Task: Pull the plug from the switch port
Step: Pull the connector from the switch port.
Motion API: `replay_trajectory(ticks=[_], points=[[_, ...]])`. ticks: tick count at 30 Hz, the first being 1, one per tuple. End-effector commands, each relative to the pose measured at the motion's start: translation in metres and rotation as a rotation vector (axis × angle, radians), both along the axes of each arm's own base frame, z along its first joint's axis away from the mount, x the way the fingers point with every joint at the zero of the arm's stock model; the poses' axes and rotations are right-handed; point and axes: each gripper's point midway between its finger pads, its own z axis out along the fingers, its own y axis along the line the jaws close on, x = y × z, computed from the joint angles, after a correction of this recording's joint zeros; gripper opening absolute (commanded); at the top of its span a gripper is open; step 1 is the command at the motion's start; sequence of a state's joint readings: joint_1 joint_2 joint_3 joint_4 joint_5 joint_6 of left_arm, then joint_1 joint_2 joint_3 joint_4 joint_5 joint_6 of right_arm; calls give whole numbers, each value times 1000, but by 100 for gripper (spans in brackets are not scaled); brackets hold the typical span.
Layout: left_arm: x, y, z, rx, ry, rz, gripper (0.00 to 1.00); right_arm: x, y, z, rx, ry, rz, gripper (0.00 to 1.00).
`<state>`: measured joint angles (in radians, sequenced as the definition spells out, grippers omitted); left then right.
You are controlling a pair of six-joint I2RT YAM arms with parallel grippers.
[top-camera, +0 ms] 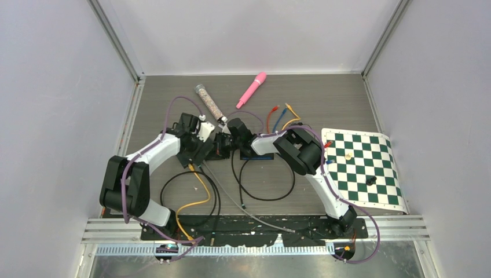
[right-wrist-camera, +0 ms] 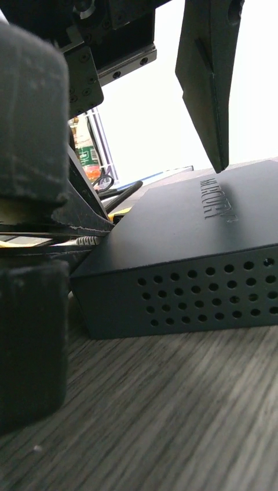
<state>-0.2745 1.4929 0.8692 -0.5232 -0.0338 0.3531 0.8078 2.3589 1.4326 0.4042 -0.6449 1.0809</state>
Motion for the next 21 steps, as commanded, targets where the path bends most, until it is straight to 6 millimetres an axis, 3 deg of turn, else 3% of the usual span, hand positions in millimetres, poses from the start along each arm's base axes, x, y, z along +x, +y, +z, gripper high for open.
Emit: replay_trajectory(ticks=[1, 11, 15, 21], points=[[12, 0, 5, -11, -11, 65, 88, 3, -5, -3, -19, -39, -8, 5], [4, -9, 12, -75, 25, 31, 85, -2, -11, -3, -35, -74, 23, 6], [7, -19, 21, -146, -40, 1, 86, 7, -6, 5, -22, -88, 16, 29], [11, -7, 22, -100, -78, 25, 86, 13, -2, -3, -45, -91, 16, 38]])
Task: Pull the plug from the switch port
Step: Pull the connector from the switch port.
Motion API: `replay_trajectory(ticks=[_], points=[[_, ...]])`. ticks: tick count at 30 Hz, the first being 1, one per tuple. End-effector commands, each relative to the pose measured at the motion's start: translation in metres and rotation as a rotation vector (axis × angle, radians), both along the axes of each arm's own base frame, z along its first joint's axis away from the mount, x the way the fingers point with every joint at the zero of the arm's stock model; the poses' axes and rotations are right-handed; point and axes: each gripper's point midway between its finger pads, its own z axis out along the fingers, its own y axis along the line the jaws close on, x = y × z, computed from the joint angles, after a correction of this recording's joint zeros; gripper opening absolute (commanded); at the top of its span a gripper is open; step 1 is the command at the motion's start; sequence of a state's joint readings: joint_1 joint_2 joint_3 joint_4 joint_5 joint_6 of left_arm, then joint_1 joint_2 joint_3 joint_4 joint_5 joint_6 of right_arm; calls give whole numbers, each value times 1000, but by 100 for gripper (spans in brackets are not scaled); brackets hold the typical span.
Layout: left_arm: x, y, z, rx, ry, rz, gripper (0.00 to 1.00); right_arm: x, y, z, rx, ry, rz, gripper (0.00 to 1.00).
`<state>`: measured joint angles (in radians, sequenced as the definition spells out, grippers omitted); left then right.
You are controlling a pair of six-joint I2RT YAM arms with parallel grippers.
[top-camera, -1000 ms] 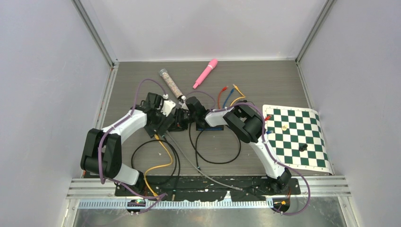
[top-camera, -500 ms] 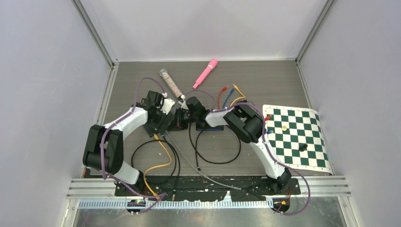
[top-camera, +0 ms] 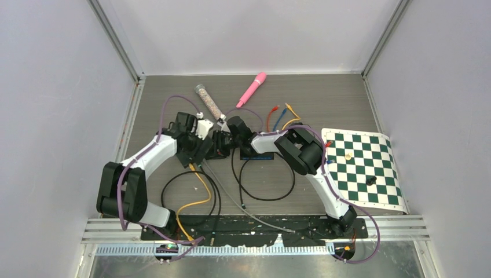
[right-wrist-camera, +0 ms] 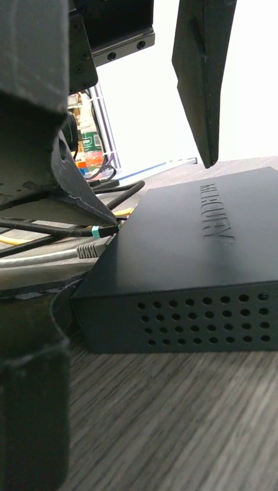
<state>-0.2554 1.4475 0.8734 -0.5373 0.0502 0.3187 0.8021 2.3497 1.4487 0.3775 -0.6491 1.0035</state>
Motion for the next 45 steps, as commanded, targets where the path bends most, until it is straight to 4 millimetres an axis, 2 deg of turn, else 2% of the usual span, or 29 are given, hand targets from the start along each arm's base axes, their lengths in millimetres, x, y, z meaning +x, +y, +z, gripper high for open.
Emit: replay_trajectory(ticks=[1, 8, 22, 25, 27, 29, 34, 37, 45], points=[[13, 5, 9, 2, -64, 20, 85, 9, -1, -10, -43, -20, -12, 38], [13, 27, -1, 114, -24, 70, 85, -2, 4, -13, -34, -27, 28, 36], [10, 21, -8, 94, 25, 63, 84, -16, 18, -2, 13, -44, 93, 35], [9, 21, -8, 90, 29, 57, 84, -15, 18, -7, 5, -31, 83, 28], [8, 21, -8, 93, 32, 54, 84, -13, 17, -8, 6, -21, 73, 14], [6, 20, -9, 90, 39, 50, 84, -10, 16, -8, 10, -19, 67, 7], [7, 26, -10, 120, 37, 73, 84, -13, 8, -7, -11, -36, 71, 5], [9, 31, -9, 143, 31, 94, 84, -22, -1, -13, -38, -25, 83, 5], [15, 36, -6, 166, 0, 122, 84, -33, -8, -11, -20, -11, 102, 5]])
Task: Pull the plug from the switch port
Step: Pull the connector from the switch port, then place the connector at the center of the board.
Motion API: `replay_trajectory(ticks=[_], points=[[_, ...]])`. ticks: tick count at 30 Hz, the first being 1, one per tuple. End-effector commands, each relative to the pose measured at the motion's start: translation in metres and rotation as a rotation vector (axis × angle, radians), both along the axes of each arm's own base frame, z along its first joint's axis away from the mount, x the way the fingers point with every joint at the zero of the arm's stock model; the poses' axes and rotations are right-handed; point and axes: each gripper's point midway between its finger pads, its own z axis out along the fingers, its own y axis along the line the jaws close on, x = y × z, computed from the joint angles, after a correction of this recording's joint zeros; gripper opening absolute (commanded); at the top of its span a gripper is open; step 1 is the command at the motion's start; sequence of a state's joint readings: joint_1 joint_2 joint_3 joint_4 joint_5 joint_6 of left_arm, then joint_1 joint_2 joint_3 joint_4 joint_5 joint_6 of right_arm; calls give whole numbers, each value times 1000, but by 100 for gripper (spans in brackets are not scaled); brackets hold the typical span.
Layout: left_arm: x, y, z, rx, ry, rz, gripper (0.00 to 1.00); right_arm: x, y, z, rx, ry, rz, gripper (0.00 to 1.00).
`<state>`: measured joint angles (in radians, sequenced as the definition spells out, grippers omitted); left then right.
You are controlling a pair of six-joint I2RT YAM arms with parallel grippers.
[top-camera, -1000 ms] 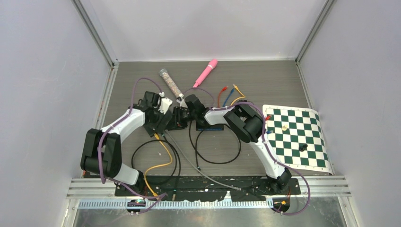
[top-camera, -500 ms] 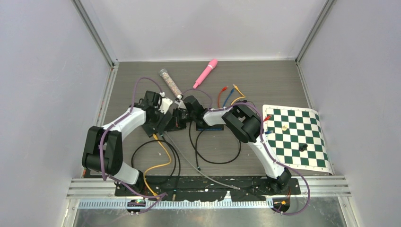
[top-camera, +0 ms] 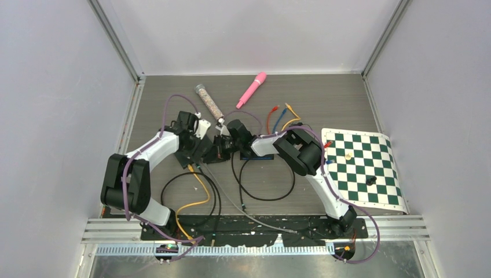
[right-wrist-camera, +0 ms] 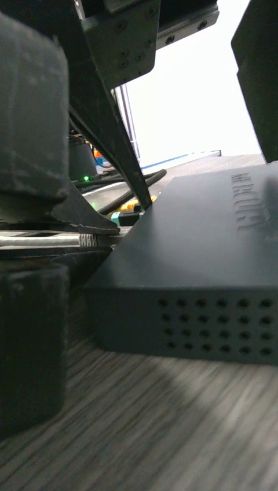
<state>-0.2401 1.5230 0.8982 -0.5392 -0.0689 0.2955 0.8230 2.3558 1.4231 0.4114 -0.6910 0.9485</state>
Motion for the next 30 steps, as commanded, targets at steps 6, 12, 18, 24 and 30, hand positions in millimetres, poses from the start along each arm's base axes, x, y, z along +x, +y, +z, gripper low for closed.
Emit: replay_trajectory(ticks=[6, 12, 18, 24, 30], points=[[9, 13, 8, 62, -35, 33, 83, -13, -13, 0, -49, 4, 13, 5], [15, 7, 19, 18, -86, 43, 84, -9, -20, 17, -42, -64, -22, 5], [34, -4, 65, -90, -334, 54, 90, 1, -32, 60, 10, -157, -91, 5], [40, 3, 106, -133, -567, 122, 100, 9, -47, 126, 78, -285, -156, 5], [40, 19, 144, -145, -744, 240, 100, 6, -69, 207, 131, -469, -205, 5]])
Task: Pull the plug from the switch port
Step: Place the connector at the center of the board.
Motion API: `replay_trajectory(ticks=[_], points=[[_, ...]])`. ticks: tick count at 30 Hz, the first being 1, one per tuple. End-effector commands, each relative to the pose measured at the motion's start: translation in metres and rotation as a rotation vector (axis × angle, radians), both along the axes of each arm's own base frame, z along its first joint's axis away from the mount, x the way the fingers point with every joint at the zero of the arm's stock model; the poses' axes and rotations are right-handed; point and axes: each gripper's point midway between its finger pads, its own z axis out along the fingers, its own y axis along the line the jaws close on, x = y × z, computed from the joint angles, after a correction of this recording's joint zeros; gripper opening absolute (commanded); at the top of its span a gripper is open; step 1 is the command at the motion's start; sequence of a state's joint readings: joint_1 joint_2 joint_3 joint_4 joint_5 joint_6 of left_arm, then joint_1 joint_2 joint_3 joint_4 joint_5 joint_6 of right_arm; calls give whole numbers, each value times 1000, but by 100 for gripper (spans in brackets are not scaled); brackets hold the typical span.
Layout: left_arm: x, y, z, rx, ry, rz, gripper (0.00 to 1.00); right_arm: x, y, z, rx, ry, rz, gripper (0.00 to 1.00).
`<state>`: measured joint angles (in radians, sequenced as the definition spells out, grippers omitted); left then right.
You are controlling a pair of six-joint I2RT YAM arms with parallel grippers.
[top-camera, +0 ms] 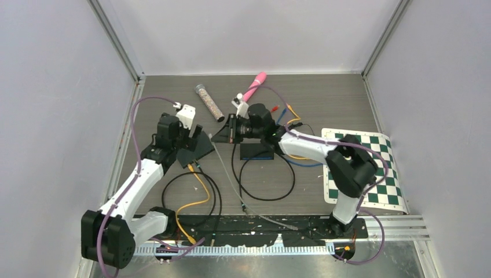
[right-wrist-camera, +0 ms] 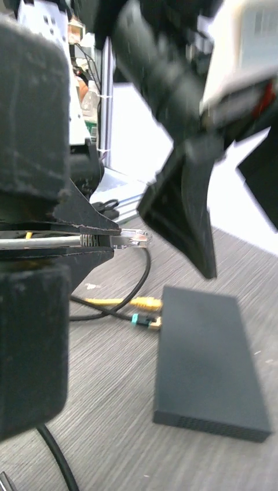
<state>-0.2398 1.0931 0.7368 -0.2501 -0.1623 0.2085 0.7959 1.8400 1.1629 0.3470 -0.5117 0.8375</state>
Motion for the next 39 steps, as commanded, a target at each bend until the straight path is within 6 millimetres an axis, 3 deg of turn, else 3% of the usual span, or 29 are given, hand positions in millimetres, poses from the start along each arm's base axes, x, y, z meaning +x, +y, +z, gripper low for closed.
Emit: replay_trajectory(ticks=[1, 6, 14, 20, 26, 28, 31, 35, 39], points=[[11, 16, 40, -42, -205, 128, 100, 4, -18, 72, 43, -220, -56, 5], [7, 36, 56, -36, -306, 236, 100, 1, -44, 136, 2, -422, -135, 5], [-2, 58, 64, -32, -330, 392, 100, -12, -64, 178, 39, -494, -176, 5], [-3, 57, 65, -41, -323, 396, 100, -22, -79, 223, 77, -565, -203, 5], [-2, 56, 61, -31, -295, 389, 100, -53, -89, 272, 173, -599, -136, 5], [-2, 56, 62, -28, -293, 390, 100, -65, -101, 295, 213, -647, -148, 5], [-2, 56, 61, -29, -292, 389, 100, -65, -112, 303, 204, -677, -186, 5], [-2, 56, 62, -29, -287, 386, 100, -60, -117, 290, 122, -662, -206, 5], [-3, 56, 61, -27, -288, 388, 100, -63, -127, 292, 98, -681, -219, 5]])
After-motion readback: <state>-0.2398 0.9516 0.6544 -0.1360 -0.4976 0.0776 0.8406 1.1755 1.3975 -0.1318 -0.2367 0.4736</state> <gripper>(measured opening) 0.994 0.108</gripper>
